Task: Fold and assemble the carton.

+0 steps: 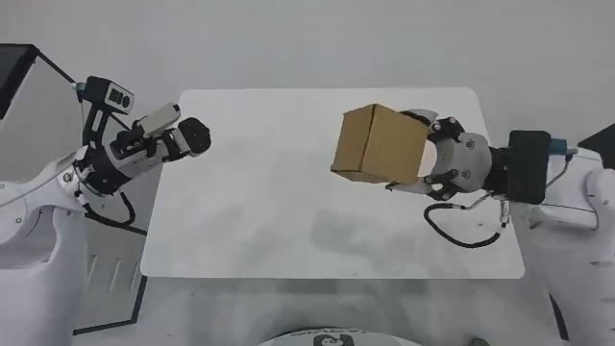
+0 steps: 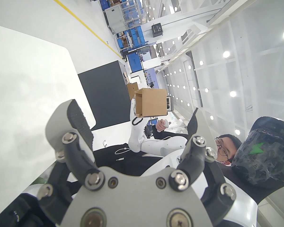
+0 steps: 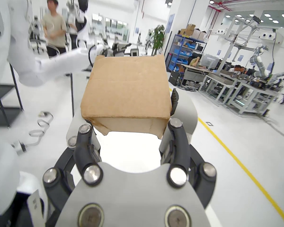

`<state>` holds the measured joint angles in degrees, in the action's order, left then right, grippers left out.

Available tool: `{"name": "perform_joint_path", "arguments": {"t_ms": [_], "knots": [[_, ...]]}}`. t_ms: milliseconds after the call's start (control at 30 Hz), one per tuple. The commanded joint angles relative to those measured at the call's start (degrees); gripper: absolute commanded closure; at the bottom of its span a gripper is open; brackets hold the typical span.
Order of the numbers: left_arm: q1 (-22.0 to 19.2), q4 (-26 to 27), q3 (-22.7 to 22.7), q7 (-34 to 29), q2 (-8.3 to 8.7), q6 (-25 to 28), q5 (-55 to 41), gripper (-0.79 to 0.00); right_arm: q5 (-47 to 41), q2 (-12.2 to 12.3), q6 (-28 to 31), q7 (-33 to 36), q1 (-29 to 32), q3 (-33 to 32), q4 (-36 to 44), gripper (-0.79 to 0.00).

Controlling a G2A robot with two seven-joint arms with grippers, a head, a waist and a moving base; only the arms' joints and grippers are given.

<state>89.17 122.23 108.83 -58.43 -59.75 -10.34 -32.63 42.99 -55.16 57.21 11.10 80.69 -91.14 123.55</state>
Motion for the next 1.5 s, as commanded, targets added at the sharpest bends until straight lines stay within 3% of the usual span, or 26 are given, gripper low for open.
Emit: {"name": "perform_joint_path", "arguments": {"t_ms": [0, 200, 533, 633, 833, 1067, 1367, 1467], "knots": [[0.0, 0.0, 0.0, 0.0, 0.0, 0.0, 0.0, -0.785, 7.28, -0.29, -0.49, -3.94, 0.28, -1.0, 2.21, 0.0], [0.0, 0.0, 0.0, 0.0, 0.0, 0.0, 0.0, -0.785, 24.81, -1.16, -3.75, -17.22, 2.56, -2.49, 6.31, 0.0], [0.0, 0.0, 0.0, 0.0, 0.0, 0.0, 0.0, -0.785, 25.1, -1.15, -3.94, -17.04, 2.49, -2.57, 6.48, 0.0], [0.0, 0.0, 0.0, 0.0, 0.0, 0.0, 0.0, -0.785, 33.15, -0.94, -4.06, -17.34, 1.44, -4.53, 9.39, 0.0], [0.0, 0.0, 0.0, 0.0, 0.0, 0.0, 0.0, -0.785, 53.3, -0.31, -6.12, -30.13, -0.89, -5.99, 11.1, 0.0], [0.0, 0.0, 0.0, 0.0, 0.0, 0.0, 0.0, -0.785, 73.14, 0.47, -19.63, -46.64, -1.73, -2.0, 10.0, 0.0], [0.0, 0.0, 0.0, 0.0, 0.0, 0.0, 0.0, -0.785, 73.14, 0.47, -19.63, -46.64, -1.73, -2.0, 10.0, 0.0], [0.0, 0.0, 0.0, 0.0, 0.0, 0.0, 0.0, -0.785, 81.68, 1.0, -19.92, -46.5, -2.36, -0.9, 11.1, 0.0]]}}
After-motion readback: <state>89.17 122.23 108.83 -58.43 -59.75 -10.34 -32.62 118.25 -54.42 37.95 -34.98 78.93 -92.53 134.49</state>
